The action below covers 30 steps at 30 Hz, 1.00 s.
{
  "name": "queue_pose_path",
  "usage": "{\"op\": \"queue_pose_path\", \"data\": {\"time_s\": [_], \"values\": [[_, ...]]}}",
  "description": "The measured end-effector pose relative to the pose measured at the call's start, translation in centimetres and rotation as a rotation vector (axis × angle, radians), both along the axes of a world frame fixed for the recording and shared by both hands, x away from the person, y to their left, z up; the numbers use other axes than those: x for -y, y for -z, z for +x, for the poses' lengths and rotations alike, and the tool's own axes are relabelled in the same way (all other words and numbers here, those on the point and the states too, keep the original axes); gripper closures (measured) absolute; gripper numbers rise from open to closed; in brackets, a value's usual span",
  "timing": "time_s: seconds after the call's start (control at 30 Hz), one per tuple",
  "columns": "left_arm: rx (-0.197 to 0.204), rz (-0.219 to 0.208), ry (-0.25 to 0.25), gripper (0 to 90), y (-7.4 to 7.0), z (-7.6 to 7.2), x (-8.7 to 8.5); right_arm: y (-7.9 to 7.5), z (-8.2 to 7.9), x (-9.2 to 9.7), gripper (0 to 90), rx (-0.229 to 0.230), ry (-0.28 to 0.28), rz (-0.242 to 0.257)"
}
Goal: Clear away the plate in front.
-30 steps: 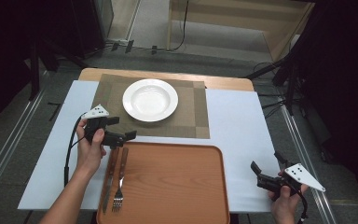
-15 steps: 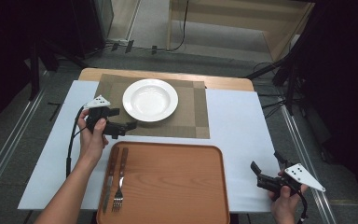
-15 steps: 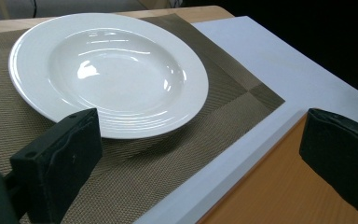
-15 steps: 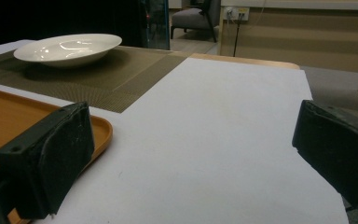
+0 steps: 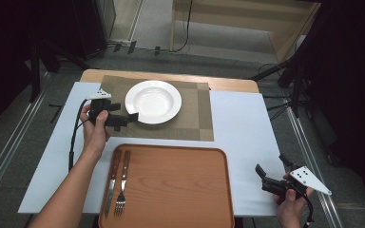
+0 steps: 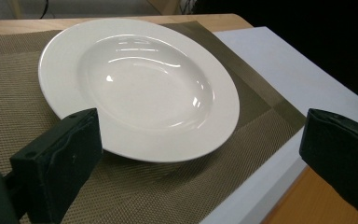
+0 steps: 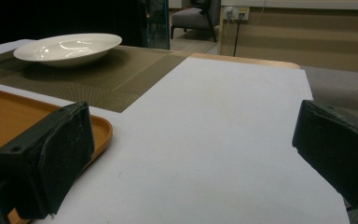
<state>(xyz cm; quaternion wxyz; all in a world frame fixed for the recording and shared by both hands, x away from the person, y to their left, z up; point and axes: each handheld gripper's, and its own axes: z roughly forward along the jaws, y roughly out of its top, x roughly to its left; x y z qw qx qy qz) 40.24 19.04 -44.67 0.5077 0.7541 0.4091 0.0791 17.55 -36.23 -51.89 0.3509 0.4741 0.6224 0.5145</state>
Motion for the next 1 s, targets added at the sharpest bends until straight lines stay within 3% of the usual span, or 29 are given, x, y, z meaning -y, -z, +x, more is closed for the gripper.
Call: {"op": "queue_pose_path", "data": {"time_s": [0.33, 0.8, 1.0], "values": [[-0.015, 0.007, -0.030, 0.0, 0.2, 2.5, 0.2, 0.0, 0.0, 0.0, 0.0, 0.001, -0.002, 0.003], [-0.069, -0.004, -0.080, 0.0, 1.3, 5.6, -0.4, 0.1, 0.1, 0.1, 0.0, 0.001, -0.006, 0.007], [-0.125, -0.019, -0.098, 0.9, 2.0, 7.0, -0.9, 0.1, 0.1, 0.2, 0.0, 0.000, -0.005, 0.012]]}}
